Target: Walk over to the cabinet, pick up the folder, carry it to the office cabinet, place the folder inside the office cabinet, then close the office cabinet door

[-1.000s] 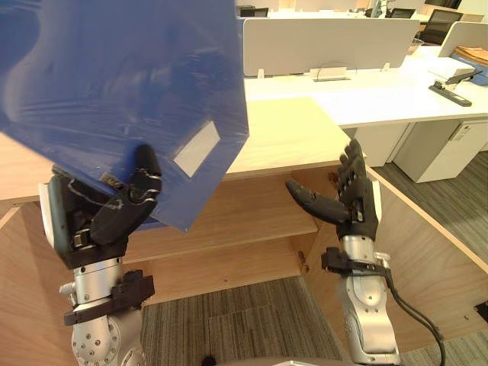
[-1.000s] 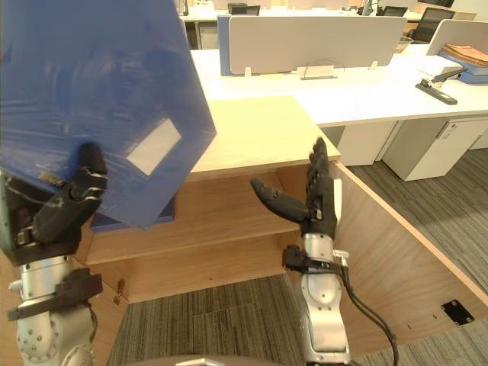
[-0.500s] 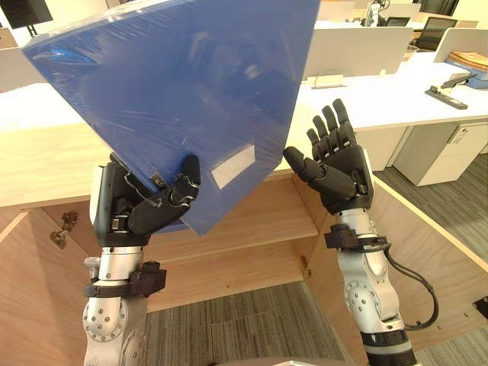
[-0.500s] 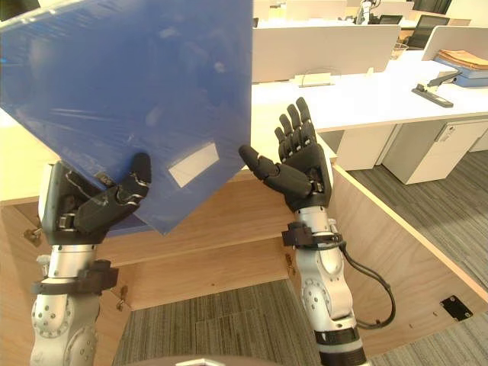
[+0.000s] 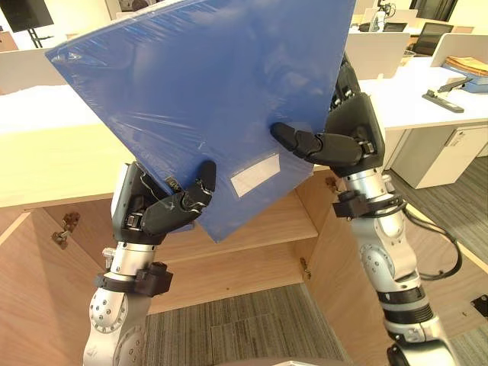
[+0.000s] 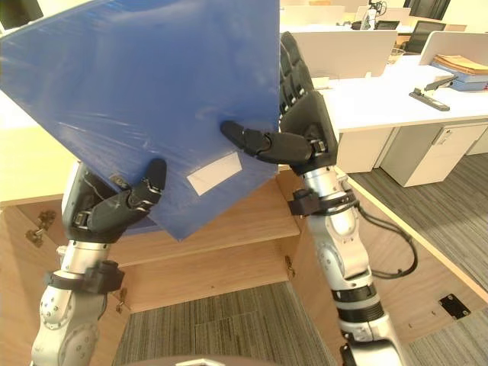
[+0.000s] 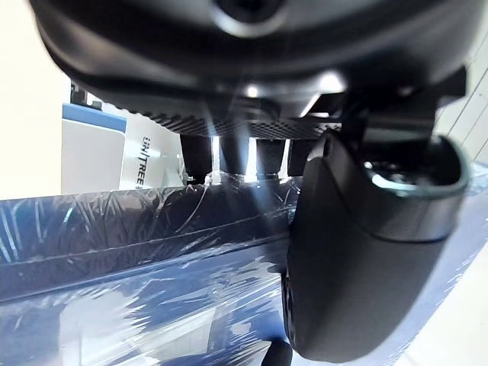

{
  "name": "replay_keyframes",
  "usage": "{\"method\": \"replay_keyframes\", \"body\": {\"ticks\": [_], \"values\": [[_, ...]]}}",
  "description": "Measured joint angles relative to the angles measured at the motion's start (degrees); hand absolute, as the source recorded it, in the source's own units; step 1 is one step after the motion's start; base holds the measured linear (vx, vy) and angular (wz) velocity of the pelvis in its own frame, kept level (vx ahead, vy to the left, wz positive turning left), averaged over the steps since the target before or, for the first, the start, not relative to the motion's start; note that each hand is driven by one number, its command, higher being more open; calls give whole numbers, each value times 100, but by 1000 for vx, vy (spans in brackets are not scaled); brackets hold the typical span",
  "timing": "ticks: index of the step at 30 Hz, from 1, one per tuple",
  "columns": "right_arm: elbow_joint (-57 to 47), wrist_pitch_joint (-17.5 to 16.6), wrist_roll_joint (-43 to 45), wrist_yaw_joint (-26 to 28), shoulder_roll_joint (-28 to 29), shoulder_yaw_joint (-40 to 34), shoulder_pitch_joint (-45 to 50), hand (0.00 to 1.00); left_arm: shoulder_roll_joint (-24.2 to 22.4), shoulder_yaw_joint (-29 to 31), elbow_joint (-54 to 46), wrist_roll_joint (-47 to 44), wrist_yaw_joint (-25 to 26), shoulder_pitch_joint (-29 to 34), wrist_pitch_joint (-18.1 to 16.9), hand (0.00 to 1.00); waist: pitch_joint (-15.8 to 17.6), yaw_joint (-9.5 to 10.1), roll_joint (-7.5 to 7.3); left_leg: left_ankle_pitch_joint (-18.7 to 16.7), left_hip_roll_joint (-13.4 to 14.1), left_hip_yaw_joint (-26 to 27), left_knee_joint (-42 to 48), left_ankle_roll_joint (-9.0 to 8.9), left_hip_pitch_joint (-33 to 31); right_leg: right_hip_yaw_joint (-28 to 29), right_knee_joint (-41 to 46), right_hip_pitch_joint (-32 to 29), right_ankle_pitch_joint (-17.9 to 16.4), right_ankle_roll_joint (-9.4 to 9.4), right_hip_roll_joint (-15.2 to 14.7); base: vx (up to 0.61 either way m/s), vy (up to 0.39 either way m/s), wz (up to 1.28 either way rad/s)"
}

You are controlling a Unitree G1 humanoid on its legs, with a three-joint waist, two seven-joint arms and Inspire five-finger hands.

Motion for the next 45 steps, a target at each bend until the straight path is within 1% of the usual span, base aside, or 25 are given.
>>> {"method": "replay_keyframes", "body": {"ticks": [1,2,4,5,7,10,12,14,16,18,19,21,23,24,27,28,30,33,36,38,40,41,42,43,45], "values": [[38,-3,21,77,-149,38,-101,0,84,-30,48,-94,-21,-5,0,0,-2,-1,2,1,0,8,0,1,0,7,0,-4,3,2,-2,-6,5,-7],[95,-3,68,214,-495,174,-325,0,250,-73,134,-236,-63,-6,1,100,-4,-7,5,4,0,19,-1,5,-2,20,-2,-12,13,3,-2,-12,9,-5],[138,-2,256,491,-1066,454,-662,0,481,-127,243,-444,-180,-5,5,100,-7,-19,5,8,1,26,-1,10,-3,29,-8,-15,23,4,-1,-7,5,-2],[141,-2,351,624,-1464,635,-878,0,586,-141,299,-545,-189,-4,4,100,-9,-17,5,10,1,26,-1,13,-7,29,-10,-17,27,5,-1,0,0,0],[140,-4,502,802,-1920,807,-1176,0,738,-153,409,-634,-277,6,-1,100,-20,-7,3,14,1,23,-1,15,-20,27,-11,-27,30,6,-1,0,0,0],[52,-16,688,1212,-2610,1204,-1838,0,1109,-429,649,-638,-472,55,12,100,-55,-2,10,17,0,22,-4,16,-50,26,-12,-53,34,6,0,0,0,0],[-68,-45,682,1376,-2922,1438,-2123,0,1195,-558,821,-639,-514,64,36,100,-67,4,3,18,0,22,-4,16,-62,27,-11,-66,35,5,0,0,0,0],[-225,-71,688,1596,-3390,1830,-2454,0,1467,-904,1124,-639,-689,71,137,100,-170,32,-39,20,1,23,-3,13,-117,28,-9,-127,35,5,1,0,0,0],[-358,-77,714,1707,-3524,2074,-2590,0,1672,-1203,1319,-634,-887,67,229,100,-186,33,-63,21,1,24,-3,13,-119,30,-8,-130,35,5,0,0,0,0],[-486,-56,698,1999,-3796,2470,-2771,0,1974,-1741,1638,-551,-1378,66,458,100,-211,46,-103,21,1,26,-19,13,-124,32,0,-141,34,5,-1,0,0,0],[-538,-39,698,2053,-3832,2552,-2773,0,2043,-1861,1708,-512,-1504,66,510,100,-218,47,-113,21,2,26,-26,12,-124,32,0,-142,34,4,1,0,0,0],[-738,37,678,2286,-3930,2838,-2771,0,2217,-2249,1960,-228,-1993,37,697,100,-224,49,-123,21,4,28,-30,11,-133,35,3,-155,33,3,2,0,0,0],[-907,73,644,2472,-3934,3011,-2682,0,2215,-2452,2214,181,-2315,30,755,100,-224,60,-122,33,11,31,-31,10,-170,39,22,-200,32,3,5,0,0,0],[-1031,90,649,2574,-3930,3025,-2559,0,2152,-2476,2429,385,-2369,-2,755,100,-223,93,-124,46,18,31,-31,10,-199,42,39,-241,32,3,10,0,0,0],[-1338,87,582,2713,-3876,3030,-2100,0,1879,-2459,3118,789,-2239,-178,738,100,-225,178,-127,59,22,31,-31,13,-209,43,69,-268,32,3,10,0,0,0],[-1479,65,360,2748,-3791,3034,-1834,0,1694,-2401,3506,1065,-2130,-262,727,100,-226,242,-129,66,22,31,-31,14,-219,44,80,-286,32,3,8,0,0,0],[-1531,34,-163,2752,-3559,3035,-1456,0,1402,-2229,4058,1642,-1943,-280,695,100,-229,253,-132,90,26,33,-32,23,-265,46,110,-350,32,3,9,-15,6,0],[-1089,105,-833,2758,-3238,3250,-925,0,965,-2106,5119,2841,-1733,-302,684,100,-220,273,-132,123,15,33,-33,47,-302,45,178,-419,33,4,-12,-41,25,0],[-688,255,-1315,2761,-3159,3545,-726,0,631,-1922,6006,3503,-1660,-252,665,100,-153,319,-146,131,17,71,-33,54,-326,91,290,-531,-1,12,-59,-50,34,-8],[-396,295,-1687,2814,-3042,3672,-559,0,308,-1402,6722,3929,-1510,-182,684,100,38,411,-220,134,-28,190,-30,61,-306,211,847,-833,-239,31,-177,-81,36,-23],[-160,299,-1921,2814,-2910,3794,-527,0,61,-890,6984,3976,-1376,-122,683,100,148,436,-285,137,-115,220,-28,74,-261,260,1218,-975,-408,55,-294,-63,15,-10],[29,302,-2231,2814,-2784,3891,-517,0,-159,-515,7126,4042,-1141,-100,672,100,227,489,-316,123,-193,241,-25,79,-208,266,1474,-1055,-505,71,-397,-54,21,-9],[255,302,-2525,2810,-2605,3978,-483,0,-417,22,7461,4060,-900,-119,642,100,256,583,-334,98,-235,301,-24,84,-183,247,1697,-1162,-560,53,-479,-54,24,-16],[410,299,-2594,2804,-2504,4034,-483,0,-521,327,7687,4065,-789,-186,636,100,265,619,-344,96,-244,336,-24,86,-179,205,1801,-1227,-571,42,-517,-57,17,-18],[1048,293,-3050,2756,-1937,4142,-451,0,-755,1507,8557,3832,-129,-405,811,100,348,619,-347,95,-256,341,-19,88,-180,-46,1998,-1327,-601,-9,-624,-62,0,-13]]}}
